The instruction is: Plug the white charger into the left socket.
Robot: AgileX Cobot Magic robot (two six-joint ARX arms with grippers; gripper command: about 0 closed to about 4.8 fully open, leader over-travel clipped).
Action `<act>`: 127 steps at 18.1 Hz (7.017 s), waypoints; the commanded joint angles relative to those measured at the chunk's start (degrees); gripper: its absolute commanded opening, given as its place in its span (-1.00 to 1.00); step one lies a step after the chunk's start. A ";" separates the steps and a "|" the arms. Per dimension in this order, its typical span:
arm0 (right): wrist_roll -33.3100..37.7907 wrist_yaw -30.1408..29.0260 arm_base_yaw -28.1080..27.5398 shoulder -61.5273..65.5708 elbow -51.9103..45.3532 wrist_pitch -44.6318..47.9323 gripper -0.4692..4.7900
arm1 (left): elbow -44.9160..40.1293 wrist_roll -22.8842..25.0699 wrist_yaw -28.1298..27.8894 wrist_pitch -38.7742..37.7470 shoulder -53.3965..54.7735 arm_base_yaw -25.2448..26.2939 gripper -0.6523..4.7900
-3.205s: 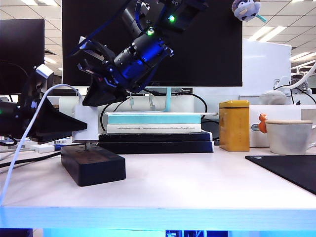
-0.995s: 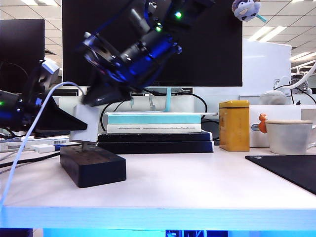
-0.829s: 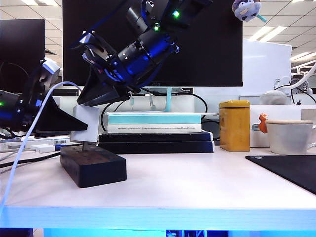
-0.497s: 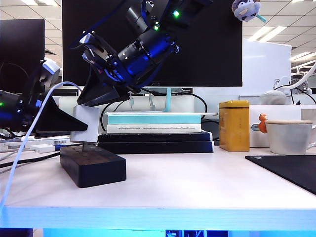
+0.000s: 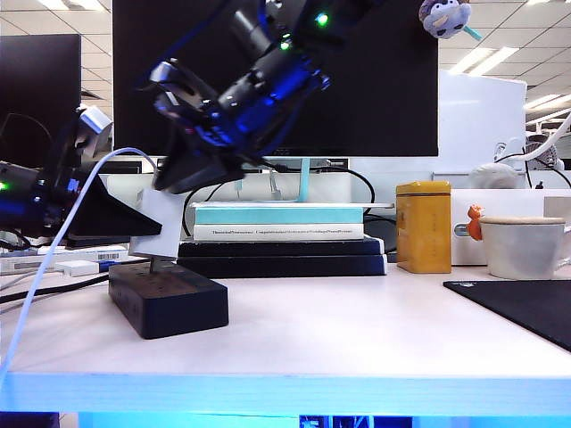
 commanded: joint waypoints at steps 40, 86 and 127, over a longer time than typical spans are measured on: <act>1.64 0.50 -1.16 -1.38 -0.42 3.87 -0.43 | 0.55 5.51 -0.04 -4.76 -0.66 -0.15 -0.28; -0.37 2.43 1.75 6.05 -0.44 -13.42 -0.84 | 0.59 10.01 -10.43 -17.99 -0.79 -2.95 -0.29; 0.37 5.68 1.05 4.76 -0.42 -18.03 -0.84 | 1.01 6.43 -14.27 -18.34 -1.57 -4.85 -0.29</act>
